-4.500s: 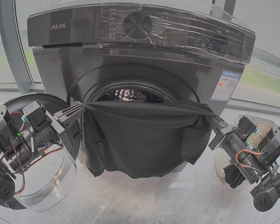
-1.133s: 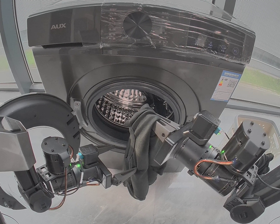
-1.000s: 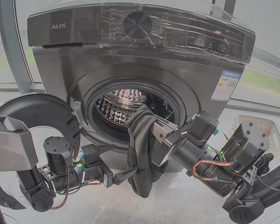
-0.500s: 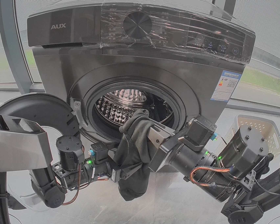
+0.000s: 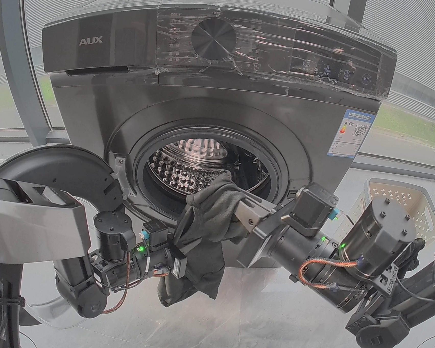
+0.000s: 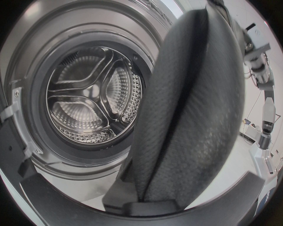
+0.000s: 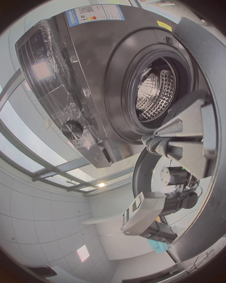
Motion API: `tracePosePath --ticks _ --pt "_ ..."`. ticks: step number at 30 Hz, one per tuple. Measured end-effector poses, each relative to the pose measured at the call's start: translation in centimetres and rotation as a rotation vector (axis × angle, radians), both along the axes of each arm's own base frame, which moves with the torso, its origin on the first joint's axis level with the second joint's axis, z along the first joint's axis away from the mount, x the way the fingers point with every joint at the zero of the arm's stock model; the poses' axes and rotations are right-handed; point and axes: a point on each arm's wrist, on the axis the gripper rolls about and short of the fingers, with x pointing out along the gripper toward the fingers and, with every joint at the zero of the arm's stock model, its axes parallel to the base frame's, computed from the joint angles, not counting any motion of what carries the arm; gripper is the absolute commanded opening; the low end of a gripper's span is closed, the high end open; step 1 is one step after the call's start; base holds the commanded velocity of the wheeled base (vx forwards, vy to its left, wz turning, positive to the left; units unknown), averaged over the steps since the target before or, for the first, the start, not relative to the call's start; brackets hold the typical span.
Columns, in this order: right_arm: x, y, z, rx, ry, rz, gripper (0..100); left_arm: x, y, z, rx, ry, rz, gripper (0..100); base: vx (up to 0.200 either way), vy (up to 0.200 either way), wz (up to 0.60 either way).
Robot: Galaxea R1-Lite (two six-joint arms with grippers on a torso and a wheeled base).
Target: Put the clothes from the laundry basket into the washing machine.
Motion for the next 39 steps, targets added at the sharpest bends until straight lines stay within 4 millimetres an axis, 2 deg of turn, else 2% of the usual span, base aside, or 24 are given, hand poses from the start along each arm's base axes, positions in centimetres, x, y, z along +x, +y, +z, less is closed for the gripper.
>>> tracePosePath --ticks 9,19,25,26,33,39 --pt "2.0 -3.1 -2.2 -0.096 0.036 -0.125 0 -1.8 1.6 3.2 -0.03 -0.04 0.017 0 0.0 0.0 0.0" --pt "1.3 -4.3 -5.7 -0.204 0.13 -0.134 0 -5.8 3.8 7.5 -0.089 -0.094 0.021 0 0.0 0.0 0.0" --pt "0.5 -4.0 -6.8 -0.238 0.159 -0.107 0 -7.0 4.5 9.0 -0.122 -0.127 0.023 0 0.0 0.0 0.0" --pt "0.4 -4.0 -6.9 -0.24 0.161 -0.106 100 -7.1 4.5 9.1 -0.123 -0.131 0.023 0 0.0 0.0 0.0" --pt "0.0 -4.1 -7.4 -0.259 0.177 -0.094 100 -7.2 4.6 9.9 -0.141 -0.153 0.036 0 0.0 0.0 0.0" --pt "-1.9 -6.0 -9.5 -0.369 0.243 -0.072 100 -7.1 4.7 10.0 -0.151 -0.151 0.087 0 0.0 0.0 0.0"
